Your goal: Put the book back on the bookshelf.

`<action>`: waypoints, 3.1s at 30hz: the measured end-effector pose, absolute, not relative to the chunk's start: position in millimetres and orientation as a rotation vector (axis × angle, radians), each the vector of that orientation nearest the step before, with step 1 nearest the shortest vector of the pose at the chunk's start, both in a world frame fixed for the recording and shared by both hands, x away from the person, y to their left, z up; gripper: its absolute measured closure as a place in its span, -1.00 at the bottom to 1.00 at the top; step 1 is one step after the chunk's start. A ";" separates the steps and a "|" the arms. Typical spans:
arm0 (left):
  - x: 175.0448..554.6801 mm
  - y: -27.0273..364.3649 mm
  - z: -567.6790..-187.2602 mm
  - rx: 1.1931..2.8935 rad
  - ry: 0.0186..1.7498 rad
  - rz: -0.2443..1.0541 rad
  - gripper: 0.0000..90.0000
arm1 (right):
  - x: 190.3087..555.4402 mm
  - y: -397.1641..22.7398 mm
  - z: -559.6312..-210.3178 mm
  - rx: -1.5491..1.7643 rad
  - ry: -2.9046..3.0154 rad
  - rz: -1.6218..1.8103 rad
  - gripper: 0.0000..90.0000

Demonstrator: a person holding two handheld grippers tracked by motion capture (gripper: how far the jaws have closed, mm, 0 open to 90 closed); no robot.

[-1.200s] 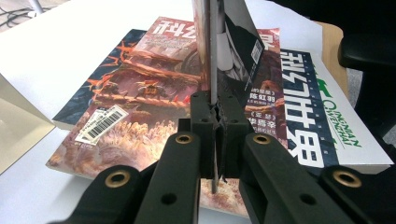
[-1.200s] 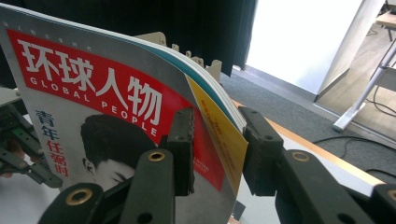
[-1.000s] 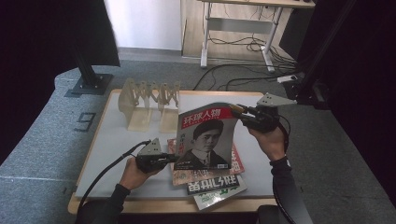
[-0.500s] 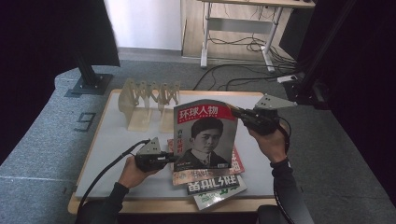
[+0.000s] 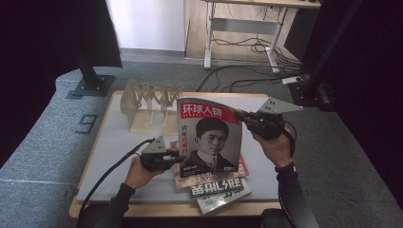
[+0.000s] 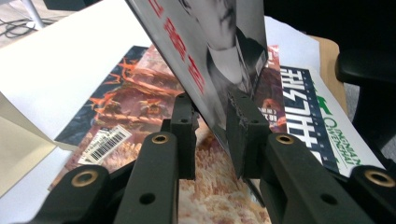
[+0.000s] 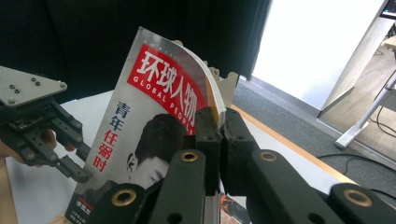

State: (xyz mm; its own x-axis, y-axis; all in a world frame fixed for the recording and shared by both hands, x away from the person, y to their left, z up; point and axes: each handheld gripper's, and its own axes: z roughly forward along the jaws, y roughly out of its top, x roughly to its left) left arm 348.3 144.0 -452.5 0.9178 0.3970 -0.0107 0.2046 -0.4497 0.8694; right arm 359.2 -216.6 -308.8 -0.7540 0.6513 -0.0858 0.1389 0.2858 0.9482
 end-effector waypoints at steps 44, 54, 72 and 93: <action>347.6 125.5 -432.5 2.036 0.390 0.365 0.59 | 344.2 -241.1 -307.9 0.703 2.030 1.560 0.90; 359.1 120.4 -411.2 2.008 0.404 0.342 0.53 | 344.0 -243.0 -307.6 0.714 2.038 1.559 0.88; 378.5 109.3 -349.0 1.976 0.370 0.300 0.56 | 344.5 -242.3 -305.8 0.723 2.050 1.543 0.84; 378.1 109.5 -332.6 2.054 0.380 0.286 0.92 | 351.2 -253.2 -333.9 0.865 2.053 1.443 0.08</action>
State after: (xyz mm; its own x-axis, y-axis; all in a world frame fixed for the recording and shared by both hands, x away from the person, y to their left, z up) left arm 378.1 109.5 -332.6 0.9231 0.3819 0.0448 0.1492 -0.4632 0.8736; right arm 351.2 -253.2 -333.9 -0.6838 0.7291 -0.0287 0.2201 0.2437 0.9446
